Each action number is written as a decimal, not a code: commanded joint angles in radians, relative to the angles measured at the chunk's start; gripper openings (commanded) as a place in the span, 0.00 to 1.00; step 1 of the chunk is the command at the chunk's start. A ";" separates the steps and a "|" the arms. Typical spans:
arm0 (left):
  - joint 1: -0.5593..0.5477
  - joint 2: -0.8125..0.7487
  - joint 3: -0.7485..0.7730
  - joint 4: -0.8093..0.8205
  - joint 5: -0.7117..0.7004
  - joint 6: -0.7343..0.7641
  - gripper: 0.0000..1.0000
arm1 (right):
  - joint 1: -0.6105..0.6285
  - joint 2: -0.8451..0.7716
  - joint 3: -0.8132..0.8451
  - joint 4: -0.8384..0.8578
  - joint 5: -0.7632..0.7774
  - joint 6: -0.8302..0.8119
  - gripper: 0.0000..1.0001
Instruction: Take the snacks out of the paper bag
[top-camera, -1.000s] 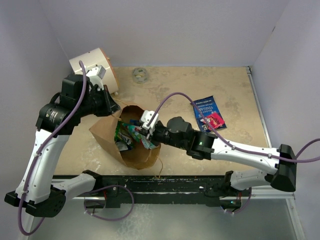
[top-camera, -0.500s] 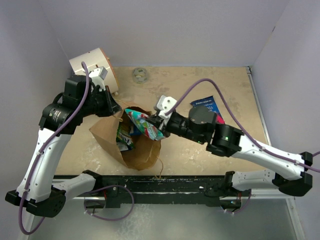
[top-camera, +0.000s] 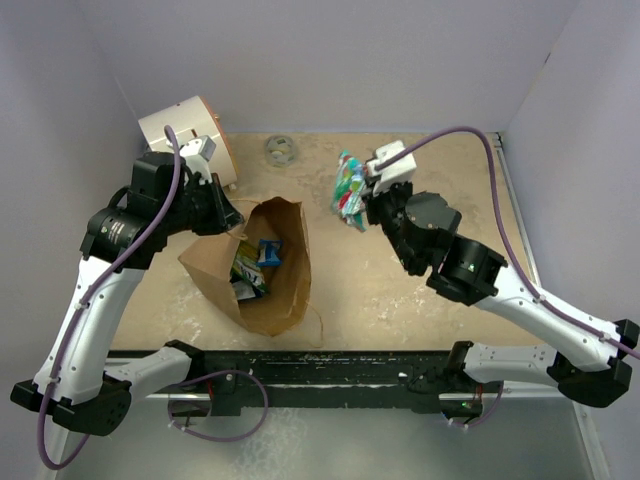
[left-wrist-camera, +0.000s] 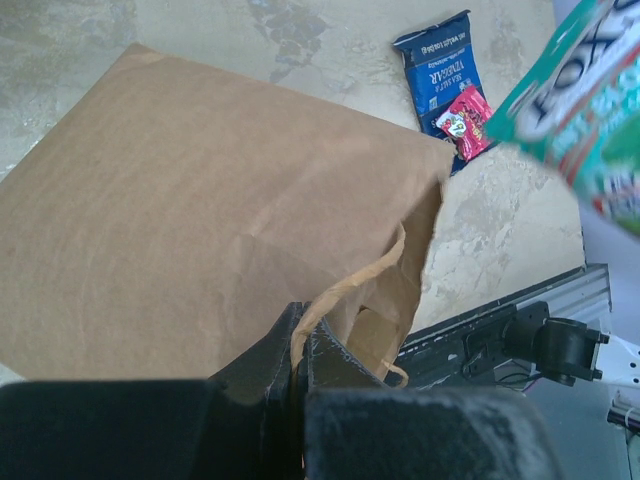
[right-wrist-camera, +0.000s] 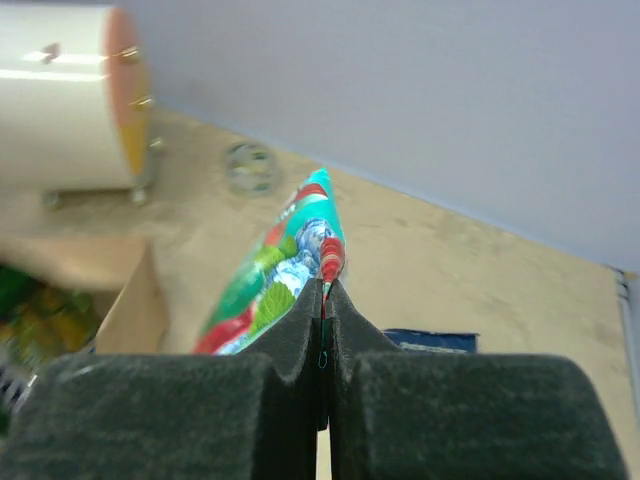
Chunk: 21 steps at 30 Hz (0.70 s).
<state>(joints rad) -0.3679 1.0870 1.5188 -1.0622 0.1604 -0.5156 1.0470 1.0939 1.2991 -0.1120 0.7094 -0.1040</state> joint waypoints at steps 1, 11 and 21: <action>-0.001 -0.019 0.001 0.031 0.000 -0.024 0.00 | -0.149 -0.021 0.015 0.137 0.107 0.108 0.00; -0.001 0.004 0.043 0.003 -0.012 -0.013 0.00 | -0.495 0.204 0.068 -0.258 0.120 0.414 0.00; -0.001 0.030 0.062 -0.004 0.005 -0.004 0.00 | -0.711 0.325 -0.009 -0.329 0.115 0.255 0.00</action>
<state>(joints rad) -0.3679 1.1042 1.5364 -1.0832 0.1604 -0.5228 0.4095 1.4502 1.2915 -0.4458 0.8009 0.2214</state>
